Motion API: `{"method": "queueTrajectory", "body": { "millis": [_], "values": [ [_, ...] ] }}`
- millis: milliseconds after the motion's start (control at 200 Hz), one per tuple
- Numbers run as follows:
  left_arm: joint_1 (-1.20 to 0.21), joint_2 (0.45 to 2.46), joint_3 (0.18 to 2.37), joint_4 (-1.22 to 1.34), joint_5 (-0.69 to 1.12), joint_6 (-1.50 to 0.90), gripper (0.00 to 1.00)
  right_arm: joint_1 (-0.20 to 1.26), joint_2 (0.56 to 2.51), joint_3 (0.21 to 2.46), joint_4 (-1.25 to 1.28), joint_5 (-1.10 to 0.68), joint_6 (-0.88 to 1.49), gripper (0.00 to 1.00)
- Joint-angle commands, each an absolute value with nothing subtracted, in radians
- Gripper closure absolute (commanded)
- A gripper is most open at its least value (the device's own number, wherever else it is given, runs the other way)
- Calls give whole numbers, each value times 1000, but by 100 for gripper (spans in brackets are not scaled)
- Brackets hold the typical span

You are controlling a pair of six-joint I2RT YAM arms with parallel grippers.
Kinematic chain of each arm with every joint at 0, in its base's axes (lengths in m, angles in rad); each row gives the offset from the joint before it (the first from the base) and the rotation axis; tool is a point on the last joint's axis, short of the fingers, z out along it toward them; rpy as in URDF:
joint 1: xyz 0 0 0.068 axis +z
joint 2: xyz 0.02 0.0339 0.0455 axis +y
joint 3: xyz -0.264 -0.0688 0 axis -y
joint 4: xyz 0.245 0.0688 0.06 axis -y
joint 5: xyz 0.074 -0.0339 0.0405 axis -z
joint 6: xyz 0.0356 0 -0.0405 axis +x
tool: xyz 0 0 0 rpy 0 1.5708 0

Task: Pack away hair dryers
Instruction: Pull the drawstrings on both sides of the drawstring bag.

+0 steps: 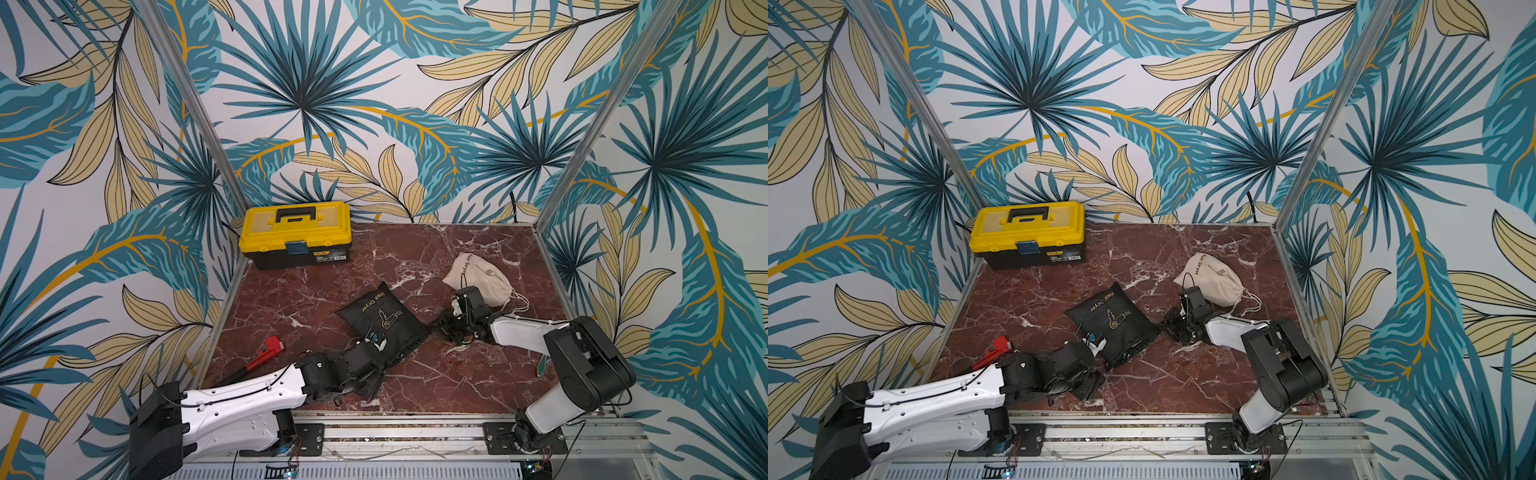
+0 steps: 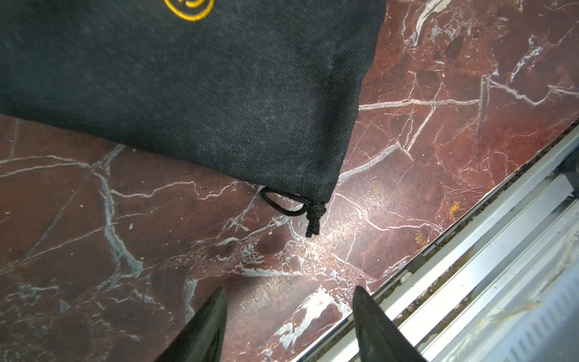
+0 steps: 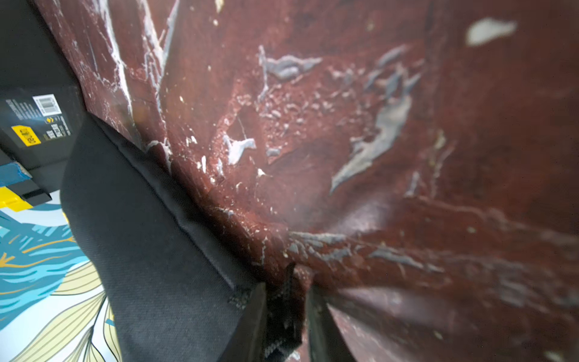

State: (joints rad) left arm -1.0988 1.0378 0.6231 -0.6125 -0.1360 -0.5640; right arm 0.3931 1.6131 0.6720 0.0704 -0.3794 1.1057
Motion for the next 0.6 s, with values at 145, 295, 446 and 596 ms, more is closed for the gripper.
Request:
{"method": "queueTrajectory", "body": {
  "millis": [145,295,446,596],
  "values": [
    [-1101,1010,582,-598,-170,-587,35,392,1641,683,86,-367,1117,88],
    [-1101,1005,577,-598,-172,-588,35,391,1649,690,82,-358,1109,96],
    [-1101,1002,571,-598,-171,-586,35,393,1621,699,53,-344,1085,99],
    [-1101,1002,565,-589,-162,-582,35,392,1584,720,5,-330,1051,99]
  ]
}}
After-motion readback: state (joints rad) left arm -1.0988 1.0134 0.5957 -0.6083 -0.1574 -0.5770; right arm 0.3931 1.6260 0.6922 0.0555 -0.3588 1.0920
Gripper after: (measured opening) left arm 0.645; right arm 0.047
